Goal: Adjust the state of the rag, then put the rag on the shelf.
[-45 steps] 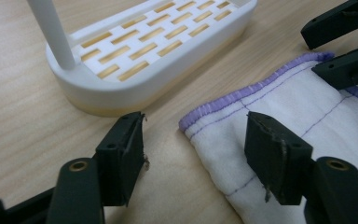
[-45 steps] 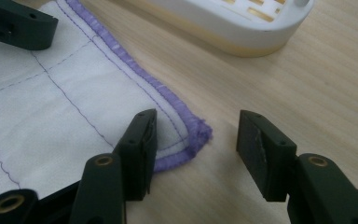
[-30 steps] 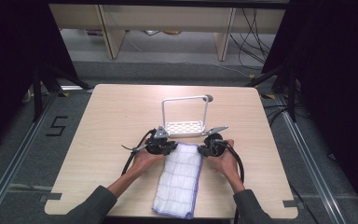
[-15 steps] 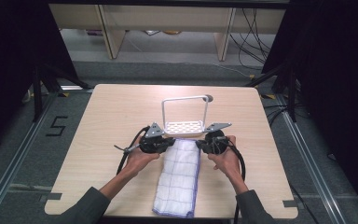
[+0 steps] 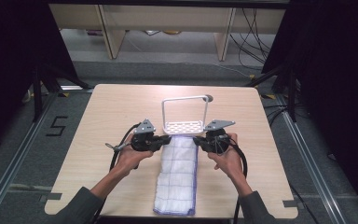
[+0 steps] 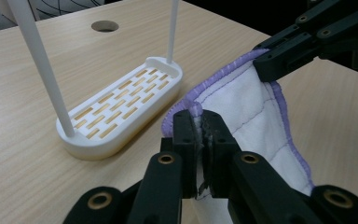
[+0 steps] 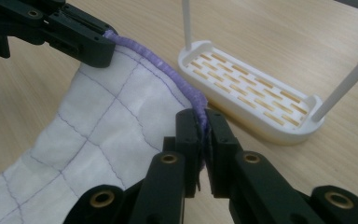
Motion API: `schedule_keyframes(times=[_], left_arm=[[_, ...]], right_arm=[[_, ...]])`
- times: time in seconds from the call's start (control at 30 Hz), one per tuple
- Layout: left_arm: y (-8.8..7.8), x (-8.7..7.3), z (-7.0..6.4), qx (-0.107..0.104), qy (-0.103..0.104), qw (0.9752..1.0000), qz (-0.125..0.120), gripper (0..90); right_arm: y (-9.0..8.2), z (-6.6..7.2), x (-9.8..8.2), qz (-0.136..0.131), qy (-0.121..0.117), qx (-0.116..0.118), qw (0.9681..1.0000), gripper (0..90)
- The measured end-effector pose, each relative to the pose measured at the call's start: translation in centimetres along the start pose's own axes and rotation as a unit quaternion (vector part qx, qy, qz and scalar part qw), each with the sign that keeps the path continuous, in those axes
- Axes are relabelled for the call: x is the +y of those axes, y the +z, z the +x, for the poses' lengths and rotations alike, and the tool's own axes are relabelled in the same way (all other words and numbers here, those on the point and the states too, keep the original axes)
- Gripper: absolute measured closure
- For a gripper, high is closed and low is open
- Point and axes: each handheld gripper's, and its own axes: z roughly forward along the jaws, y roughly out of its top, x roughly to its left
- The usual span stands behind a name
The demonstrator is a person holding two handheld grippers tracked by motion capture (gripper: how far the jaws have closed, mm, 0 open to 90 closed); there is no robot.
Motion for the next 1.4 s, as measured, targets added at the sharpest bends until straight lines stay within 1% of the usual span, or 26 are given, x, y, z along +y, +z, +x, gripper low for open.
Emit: schedule_keyframes(times=[0.07,0.1,0.13,0.2,0.23,0.27,0.3,0.37,0.5,0.53,0.63,0.7,0.77,0.8,0.83,0.87,0.97,1.0,1.03,1.1,1.17,1.2,1.23,1.27,1.3,1.4], left_arm=[[-0.5,0.2,-0.2,0.002,0.0,1.0,-0.001,84.4],[-0.7,0.3,-0.3,-0.001,-0.005,1.0,-0.006,84.4],[-0.9,0.4,-0.4,0.0,-0.003,1.0,-0.005,84.4],[-1.2,0.7,-0.6,-0.002,-0.002,1.0,-0.005,84.3],[-1.3,0.8,-0.8,-0.002,0.0,1.0,-0.008,84.3],[-1.5,0.9,-1.0,-0.004,0.003,1.0,-0.008,84.3],[-1.7,1.0,-1.2,-0.001,0.006,0.9999,-0.009,84.3],[-2.0,1.3,-1.5,-0.003,0.01,0.9999,-0.014,84.2],[-2.2,1.5,-1.8,-0.004,0.014,0.9997,-0.018,84.1],[-2.3,1.5,-1.8,-0.002,0.014,0.9997,-0.018,84.0],[-2.6,1.7,-1.9,-0.003,0.014,0.9996,-0.024,84.0],[-2.9,1.9,-2.0,-0.003,0.015,0.9995,-0.029,84.0],[-3.2,2.1,-2.1,-0.005,0.015,0.9993,-0.034,84.0],[-3.3,2.3,-2.2,-0.006,0.017,0.9992,-0.036,84.0],[-3.4,2.3,-2.3,-0.005,0.015,0.9992,-0.037,84.1],[-3.5,2.5,-2.3,-0.007,0.016,0.9991,-0.038,84.1],[-3.7,2.8,-2.5,-0.007,0.014,0.9991,-0.039,84.0],[-3.7,2.9,-2.5,-0.008,0.015,0.9991,-0.04,84.0],[-3.8,3.1,-2.6,-0.009,0.015,0.999,-0.042,84.1],[-3.9,3.5,-2.8,-0.014,0.017,0.9986,-0.048,84.1],[-4.3,4.1,-3.3,-0.016,0.021,0.9981,-0.056,84.1],[-4.4,4.4,-3.6,-0.017,0.023,0.9978,-0.06,84.2],[-4.6,4.8,-3.9,-0.019,0.027,0.9976,-0.061,84.2],[-4.7,5.1,-4.2,-0.02,0.032,0.9976,-0.059,84.2],[-4.8,5.7,-4.6,-0.021,0.041,0.9972,-0.059,84.2],[-5.1,7.0,-5.4,-0.026,0.046,0.9965,-0.064,84.2]], right_arm=[[-0.3,0.1,0.2,-0.006,-0.007,0.003,1.0,85.7],[-0.5,0.3,0.3,-0.005,0.001,0.004,1.0,85.7],[-0.5,0.3,0.4,-0.015,-0.005,0.003,0.9999,85.7],[-0.8,0.3,0.5,-0.018,-0.014,0.007,0.9997,85.7],[-1.0,0.5,0.6,-0.013,-0.005,0.007,0.9999,85.7],[-1.1,0.5,0.6,-0.021,-0.009,0.003,0.9997,85.7],[-1.3,0.7,0.7,-0.016,-0.003,0.007,0.9998,85.7],[-1.5,0.8,0.9,-0.026,-0.001,0.004,0.9997,85.7],[-1.9,0.9,1.3,-0.026,-0.007,0.005,0.9996,85.6],[-2.0,1.1,1.3,-0.029,-0.001,0.003,0.9996,85.6],[-2.3,1.0,1.5,-0.033,-0.008,0.004,0.9994,85.6],[-2.5,1.1,1.7,-0.042,-0.002,0.004,0.9991,85.5],[-2.7,1.0,1.9,-0.045,-0.012,0.01,0.9988,85.5],[-2.9,1.1,2.1,-0.045,-0.008,0.011,0.9989,85.6],[-3.1,1.1,2.2,-0.05,-0.022,0.009,0.9985,85.6],[-3.1,1.4,2.2,-0.052,-0.012,0.017,0.9984,85.6],[-3.9,1.6,2.4,-0.052,-0.008,0.016,0.9985,85.6],[-3.9,1.6,2.5,-0.062,-0.018,0.009,0.9979,85.6],[-4.2,1.8,2.6,-0.056,-0.009,0.01,0.9984,85.6],[-4.5,1.9,2.8,-0.058,-0.024,0.01,0.998,85.6],[-5.1,2.2,3.0,-0.061,-0.014,0.005,0.998,85.7],[-5.4,2.2,3.2,-0.069,-0.024,0.006,0.9973,85.7],[-5.8,2.4,3.4,-0.076,-0.018,0.006,0.9969,85.7],[-6.1,2.6,3.7,-0.082,-0.025,0.007,0.9963,85.7],[-6.5,2.7,3.9,-0.081,-0.022,0.007,0.9965,85.7],[-7.5,2.9,4.8,-0.098,-0.028,0.004,0.9948,85.8]])
